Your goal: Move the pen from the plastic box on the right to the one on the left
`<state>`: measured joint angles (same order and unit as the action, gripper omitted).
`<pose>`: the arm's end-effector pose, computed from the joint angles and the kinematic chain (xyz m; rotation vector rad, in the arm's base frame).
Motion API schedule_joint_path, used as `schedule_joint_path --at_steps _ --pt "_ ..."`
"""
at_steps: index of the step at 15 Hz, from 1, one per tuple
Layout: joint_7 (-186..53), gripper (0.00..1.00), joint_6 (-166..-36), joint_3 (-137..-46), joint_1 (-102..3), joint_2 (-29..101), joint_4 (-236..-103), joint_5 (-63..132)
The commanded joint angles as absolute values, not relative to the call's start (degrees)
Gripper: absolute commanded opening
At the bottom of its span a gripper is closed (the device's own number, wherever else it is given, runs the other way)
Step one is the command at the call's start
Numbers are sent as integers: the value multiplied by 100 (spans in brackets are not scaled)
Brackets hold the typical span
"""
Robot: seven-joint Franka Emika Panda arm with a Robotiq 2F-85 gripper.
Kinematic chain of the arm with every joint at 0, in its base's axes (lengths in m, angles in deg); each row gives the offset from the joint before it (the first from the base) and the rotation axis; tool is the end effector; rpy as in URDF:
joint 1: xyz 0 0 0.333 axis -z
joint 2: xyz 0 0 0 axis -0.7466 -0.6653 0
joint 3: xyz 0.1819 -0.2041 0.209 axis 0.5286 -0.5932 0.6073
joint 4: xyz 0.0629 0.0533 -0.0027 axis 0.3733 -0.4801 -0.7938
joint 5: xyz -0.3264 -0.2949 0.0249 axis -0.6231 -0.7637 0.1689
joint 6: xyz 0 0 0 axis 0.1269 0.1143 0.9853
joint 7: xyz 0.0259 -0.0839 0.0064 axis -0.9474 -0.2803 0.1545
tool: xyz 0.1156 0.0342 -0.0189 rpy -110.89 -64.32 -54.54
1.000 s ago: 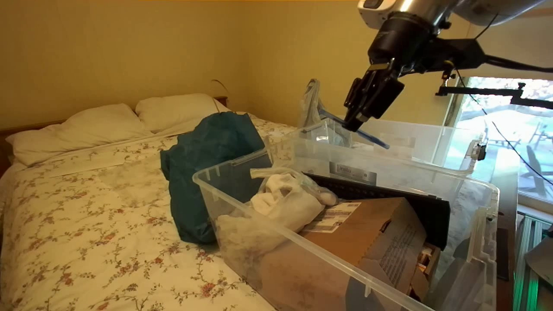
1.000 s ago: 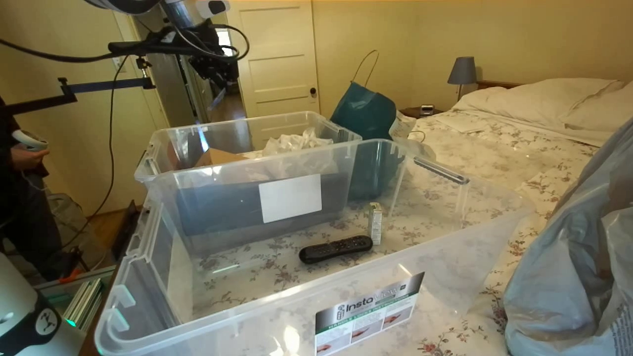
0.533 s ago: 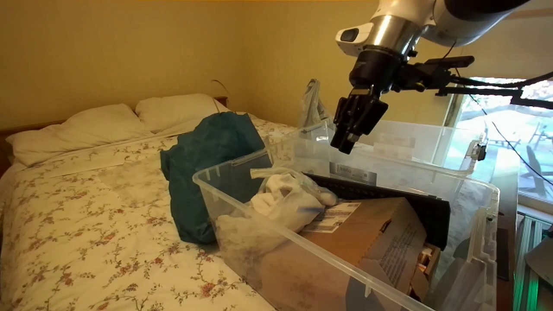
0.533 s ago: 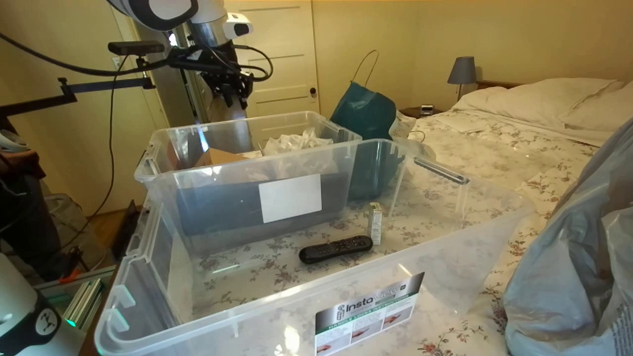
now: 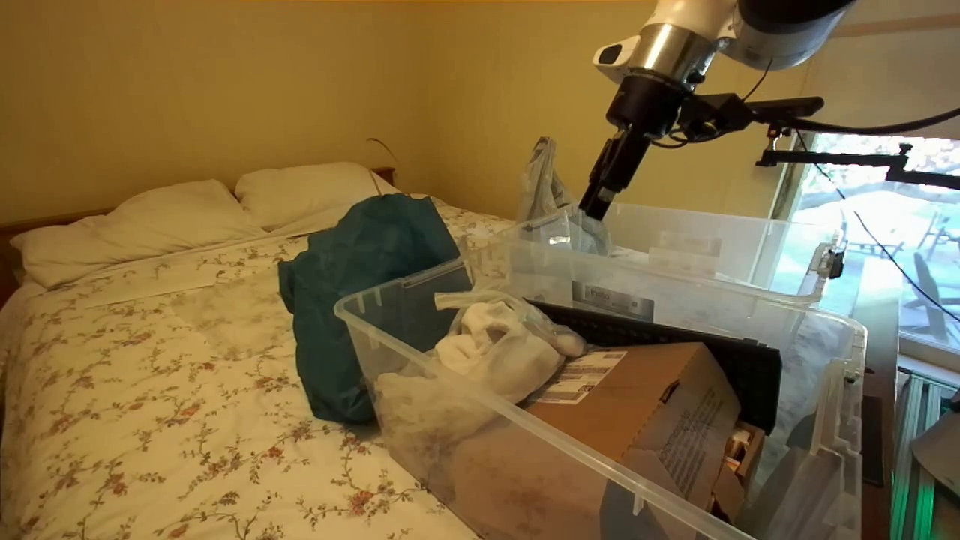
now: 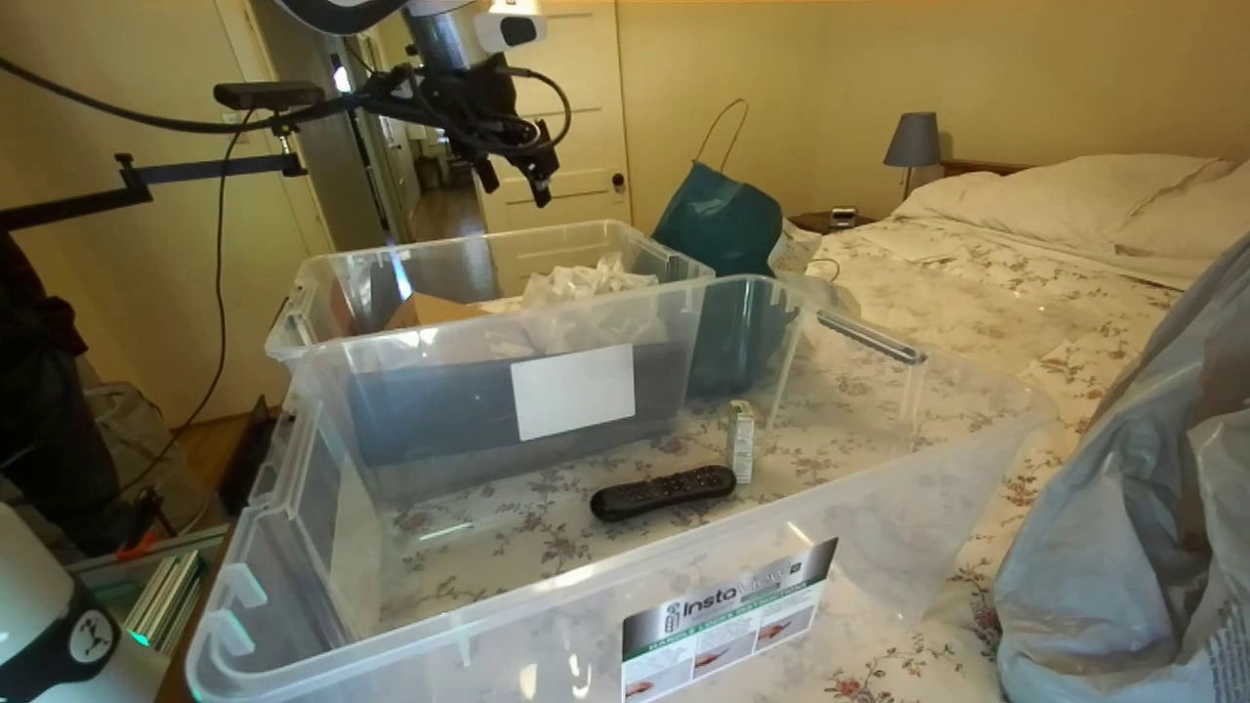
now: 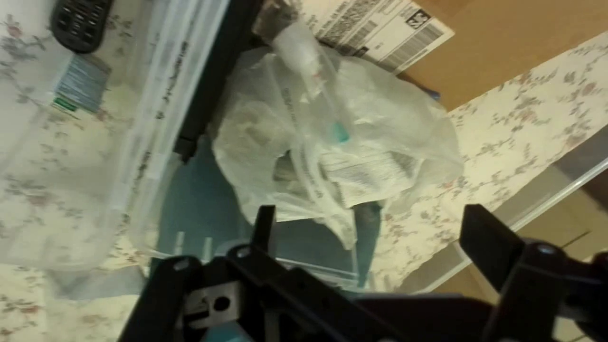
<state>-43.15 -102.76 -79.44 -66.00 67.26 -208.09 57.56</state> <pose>0.4836 0.2458 0.4824 -2.7268 -0.7942 -0.4783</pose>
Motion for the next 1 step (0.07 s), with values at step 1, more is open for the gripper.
schedule_joint_path --at_steps 1 --pt "-4344 100 -10230 -8022 -6450 6758 -20795 5744"
